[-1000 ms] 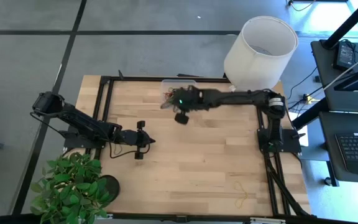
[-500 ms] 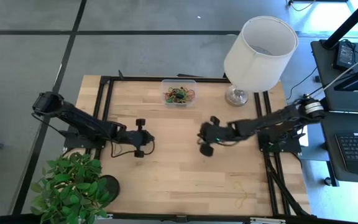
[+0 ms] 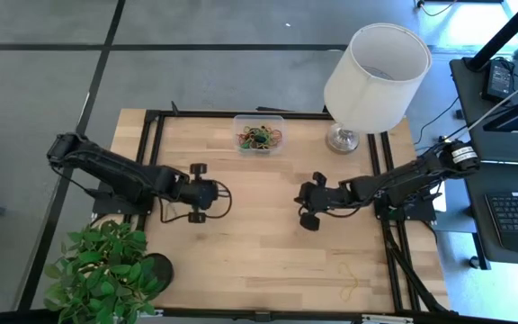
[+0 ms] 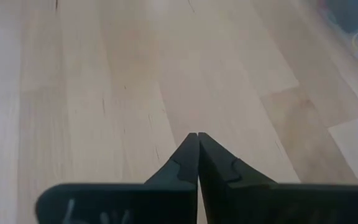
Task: Pick and place rubber bands into bin
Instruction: Put the blue rubber band into the transparent bin
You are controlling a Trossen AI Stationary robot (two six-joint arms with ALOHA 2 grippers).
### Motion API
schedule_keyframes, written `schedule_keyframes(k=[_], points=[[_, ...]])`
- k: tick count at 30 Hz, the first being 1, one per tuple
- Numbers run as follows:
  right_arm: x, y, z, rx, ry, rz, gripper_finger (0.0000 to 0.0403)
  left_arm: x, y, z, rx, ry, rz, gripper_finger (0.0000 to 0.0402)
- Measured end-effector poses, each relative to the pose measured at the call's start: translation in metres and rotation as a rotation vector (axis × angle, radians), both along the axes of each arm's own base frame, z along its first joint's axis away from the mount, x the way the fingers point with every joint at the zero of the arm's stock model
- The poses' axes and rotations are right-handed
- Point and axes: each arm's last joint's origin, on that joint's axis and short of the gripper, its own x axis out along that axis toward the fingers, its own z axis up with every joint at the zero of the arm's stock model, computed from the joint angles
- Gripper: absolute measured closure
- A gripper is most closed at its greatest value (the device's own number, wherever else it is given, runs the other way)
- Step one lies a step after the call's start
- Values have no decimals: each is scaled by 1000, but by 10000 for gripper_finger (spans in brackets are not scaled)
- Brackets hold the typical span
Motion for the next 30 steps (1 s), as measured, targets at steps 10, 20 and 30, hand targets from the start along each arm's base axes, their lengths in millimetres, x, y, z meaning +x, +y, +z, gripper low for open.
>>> schedule_keyframes(k=[10,20,30], points=[[0,0,-1,20,7,-20,398,-34,14,-21,-191,279,392,238],[0,0,-1,30,6,-21,398,-65,20,-68,-229,454,476,219],[0,0,-1,33,5,-23,398,-79,32,-95,-285,469,542,252]])
